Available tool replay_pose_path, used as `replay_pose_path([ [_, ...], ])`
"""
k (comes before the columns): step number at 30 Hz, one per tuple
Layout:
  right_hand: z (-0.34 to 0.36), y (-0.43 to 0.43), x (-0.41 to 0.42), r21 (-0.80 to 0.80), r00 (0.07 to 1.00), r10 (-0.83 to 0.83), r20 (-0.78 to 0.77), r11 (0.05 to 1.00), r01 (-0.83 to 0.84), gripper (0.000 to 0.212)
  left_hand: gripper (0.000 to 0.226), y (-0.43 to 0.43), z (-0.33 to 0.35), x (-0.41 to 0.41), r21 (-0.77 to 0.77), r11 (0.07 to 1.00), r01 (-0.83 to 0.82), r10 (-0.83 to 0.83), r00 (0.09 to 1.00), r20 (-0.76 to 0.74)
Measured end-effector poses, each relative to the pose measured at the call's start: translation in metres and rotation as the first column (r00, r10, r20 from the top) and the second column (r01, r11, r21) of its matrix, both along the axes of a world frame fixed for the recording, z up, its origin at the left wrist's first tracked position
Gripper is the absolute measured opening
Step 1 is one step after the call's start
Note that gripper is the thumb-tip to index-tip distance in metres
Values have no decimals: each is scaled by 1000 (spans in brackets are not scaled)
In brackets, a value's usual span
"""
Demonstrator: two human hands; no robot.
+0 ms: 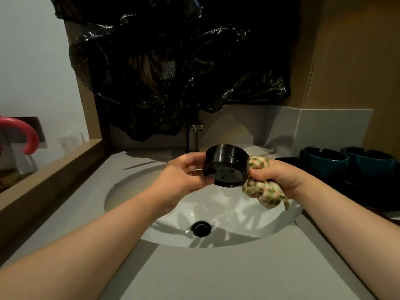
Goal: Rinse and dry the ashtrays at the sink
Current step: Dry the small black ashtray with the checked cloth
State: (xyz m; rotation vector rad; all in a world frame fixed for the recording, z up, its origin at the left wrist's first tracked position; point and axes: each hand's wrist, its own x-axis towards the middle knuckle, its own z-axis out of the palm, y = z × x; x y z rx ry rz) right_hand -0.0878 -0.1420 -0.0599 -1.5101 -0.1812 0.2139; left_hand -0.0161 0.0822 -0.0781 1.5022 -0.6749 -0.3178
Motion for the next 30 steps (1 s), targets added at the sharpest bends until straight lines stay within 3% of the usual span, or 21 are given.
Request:
replay_pose_path([
  [3,3,6,2,50,990,-124,-63,991,127,29,50,2,-2,6,-82,991,-102,89,984,-153],
  [4,4,6,4,79,970,-224,-96,970,232,35,46,2,-2,9,-75,982,-175,163,976,-147],
  [6,6,1,7,177,917,-355,-183,905,386,56,37,4,-4,12,50,938,-344,341,938,62],
  [8,9,1,7,229,881,-418,-219,856,463,59,35,4,-5,9,177,897,-405,332,881,337],
  [10,10,6,9,132,841,-522,-141,832,538,38,38,2,-7,5,256,879,-402,238,836,495],
  [12,9,13,11,-119,771,-627,110,762,637,27,46,0,-8,3,300,861,-411,186,803,567],
  [14,11,22,8,-344,715,-574,399,629,697,31,48,0,-7,2,304,851,-429,189,789,584],
  [17,12,39,0,-428,683,-409,605,557,712,25,42,1,-5,0,277,850,-448,208,769,604],
  [21,8,57,-2,-486,677,-262,688,528,697,16,45,-2,-5,-2,263,845,-465,180,712,679],
  [23,7,60,-4,-522,693,-196,693,526,671,14,45,-2,-6,-3,238,851,-468,229,739,634],
  [30,1,65,3,-546,609,-74,790,368,753,20,36,-5,-9,-4,256,848,-465,205,731,651],
])
